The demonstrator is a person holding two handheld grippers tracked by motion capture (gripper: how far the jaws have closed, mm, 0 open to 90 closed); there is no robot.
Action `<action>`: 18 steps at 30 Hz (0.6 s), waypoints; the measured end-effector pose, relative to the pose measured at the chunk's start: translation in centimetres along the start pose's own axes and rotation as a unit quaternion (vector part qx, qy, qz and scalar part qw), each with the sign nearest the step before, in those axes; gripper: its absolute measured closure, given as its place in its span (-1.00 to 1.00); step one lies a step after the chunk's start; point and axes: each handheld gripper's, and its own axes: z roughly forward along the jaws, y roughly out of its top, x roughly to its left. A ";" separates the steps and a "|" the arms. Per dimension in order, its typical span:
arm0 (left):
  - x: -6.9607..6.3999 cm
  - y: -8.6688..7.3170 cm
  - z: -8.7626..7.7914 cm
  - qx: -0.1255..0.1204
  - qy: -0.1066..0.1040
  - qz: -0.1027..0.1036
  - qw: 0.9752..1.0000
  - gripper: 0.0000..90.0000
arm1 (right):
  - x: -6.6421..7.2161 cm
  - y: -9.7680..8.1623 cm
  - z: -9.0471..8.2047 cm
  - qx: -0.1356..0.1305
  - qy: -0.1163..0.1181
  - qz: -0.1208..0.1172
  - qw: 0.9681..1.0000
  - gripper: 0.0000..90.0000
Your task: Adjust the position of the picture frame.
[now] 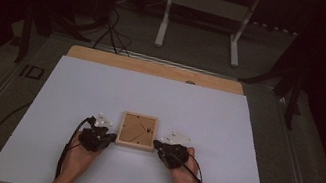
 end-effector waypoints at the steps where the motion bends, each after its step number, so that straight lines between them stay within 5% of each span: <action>1: 0.0 0.0 0.0 0.000 0.000 0.000 1.000 1.00 | 0.0 0.0 0.0 0.000 -0.001 0.000 1.000 1.00; 17: -0.3 0.3 0.6 -0.007 -0.006 -0.003 1.000 0.99 | -0.8 -0.1 -0.1 -0.001 -0.014 0.006 1.000 0.99; 18: -0.3 0.4 0.6 -0.003 0.004 -0.002 1.000 0.92 | -0.7 0.0 -0.1 -0.002 -0.025 -0.005 1.000 0.86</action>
